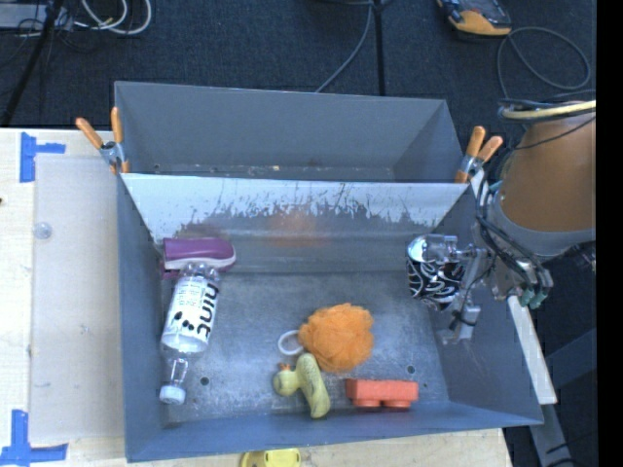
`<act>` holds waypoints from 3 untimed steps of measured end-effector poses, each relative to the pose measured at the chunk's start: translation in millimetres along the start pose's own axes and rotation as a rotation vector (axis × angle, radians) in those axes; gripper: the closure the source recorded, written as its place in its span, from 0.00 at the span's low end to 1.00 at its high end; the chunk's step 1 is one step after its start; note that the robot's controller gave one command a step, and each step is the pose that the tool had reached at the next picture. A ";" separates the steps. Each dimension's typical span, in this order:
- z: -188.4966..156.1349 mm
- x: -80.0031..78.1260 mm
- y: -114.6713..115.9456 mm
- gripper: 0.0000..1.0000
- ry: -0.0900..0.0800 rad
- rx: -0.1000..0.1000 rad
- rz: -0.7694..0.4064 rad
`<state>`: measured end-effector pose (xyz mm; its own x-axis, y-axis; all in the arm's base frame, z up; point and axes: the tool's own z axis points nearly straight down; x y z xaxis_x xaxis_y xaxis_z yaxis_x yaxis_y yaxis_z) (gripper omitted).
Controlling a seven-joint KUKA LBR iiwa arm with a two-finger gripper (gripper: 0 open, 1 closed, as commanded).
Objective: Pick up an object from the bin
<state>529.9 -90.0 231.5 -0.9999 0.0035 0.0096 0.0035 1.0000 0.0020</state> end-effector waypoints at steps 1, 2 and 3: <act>-4.4 -1.1 0.2 0.00 -0.007 0.001 -0.002; 35.0 9.7 10.9 0.00 -0.012 0.002 -0.032; 86.9 11.2 40.5 0.00 -0.006 0.001 -0.018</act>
Offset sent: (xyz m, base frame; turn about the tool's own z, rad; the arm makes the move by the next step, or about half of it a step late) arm -0.0312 0.0300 -0.1018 -0.0867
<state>518.1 -49.3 144.8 -0.9999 -0.0146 0.0037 -0.0146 0.9999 0.0011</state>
